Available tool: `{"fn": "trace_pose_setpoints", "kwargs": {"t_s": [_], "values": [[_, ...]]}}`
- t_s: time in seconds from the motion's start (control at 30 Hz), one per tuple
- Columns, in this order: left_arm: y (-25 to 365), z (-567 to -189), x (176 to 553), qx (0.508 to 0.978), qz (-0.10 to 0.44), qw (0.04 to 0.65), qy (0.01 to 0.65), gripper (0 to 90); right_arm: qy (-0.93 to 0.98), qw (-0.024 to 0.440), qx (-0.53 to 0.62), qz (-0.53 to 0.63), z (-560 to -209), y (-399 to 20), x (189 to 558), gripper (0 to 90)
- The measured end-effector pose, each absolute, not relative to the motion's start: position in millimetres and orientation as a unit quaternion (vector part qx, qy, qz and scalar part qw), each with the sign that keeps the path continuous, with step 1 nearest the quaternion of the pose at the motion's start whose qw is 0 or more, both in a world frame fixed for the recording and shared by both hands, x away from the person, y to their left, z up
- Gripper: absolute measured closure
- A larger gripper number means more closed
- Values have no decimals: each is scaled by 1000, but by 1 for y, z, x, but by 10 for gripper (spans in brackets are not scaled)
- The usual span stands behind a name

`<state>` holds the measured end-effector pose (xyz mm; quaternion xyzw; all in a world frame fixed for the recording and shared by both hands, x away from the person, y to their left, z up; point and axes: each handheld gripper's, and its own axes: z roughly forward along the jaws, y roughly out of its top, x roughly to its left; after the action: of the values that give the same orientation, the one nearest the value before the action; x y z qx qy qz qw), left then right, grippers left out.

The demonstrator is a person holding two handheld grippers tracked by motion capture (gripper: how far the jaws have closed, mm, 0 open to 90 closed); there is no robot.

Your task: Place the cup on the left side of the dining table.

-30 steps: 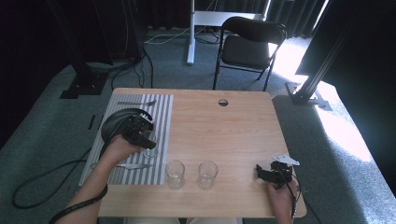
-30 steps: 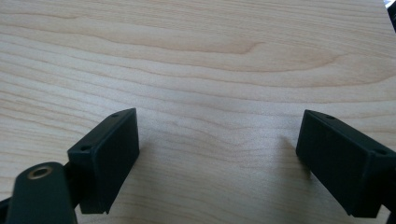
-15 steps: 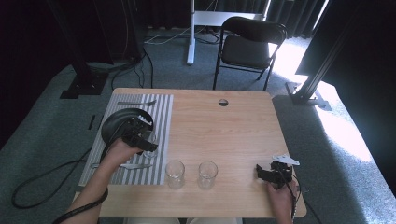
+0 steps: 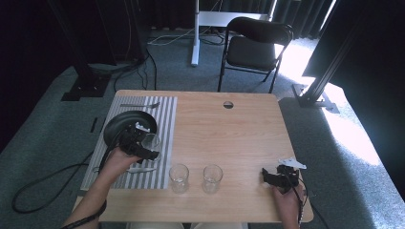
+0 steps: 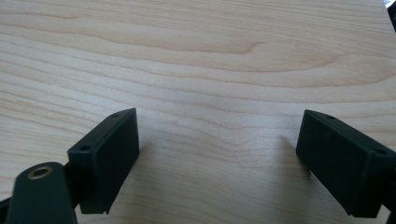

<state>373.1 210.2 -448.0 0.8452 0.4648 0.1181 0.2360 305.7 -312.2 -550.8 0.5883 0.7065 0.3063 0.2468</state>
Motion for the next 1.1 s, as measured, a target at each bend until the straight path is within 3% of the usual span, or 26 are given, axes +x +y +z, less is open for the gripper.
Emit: {"fn": "trace_pose_setpoints", "kwargs": {"t_s": [0.57, 1.1], "values": [[236, -472, 350, 832, 144, 214, 491, 8, 707, 247, 588, 306, -551, -312, 306, 127], [272, -502, 319, 796, 132, 237, 541, 8, 706, 247, 588, 306, -551, -312, 306, 127]]}}
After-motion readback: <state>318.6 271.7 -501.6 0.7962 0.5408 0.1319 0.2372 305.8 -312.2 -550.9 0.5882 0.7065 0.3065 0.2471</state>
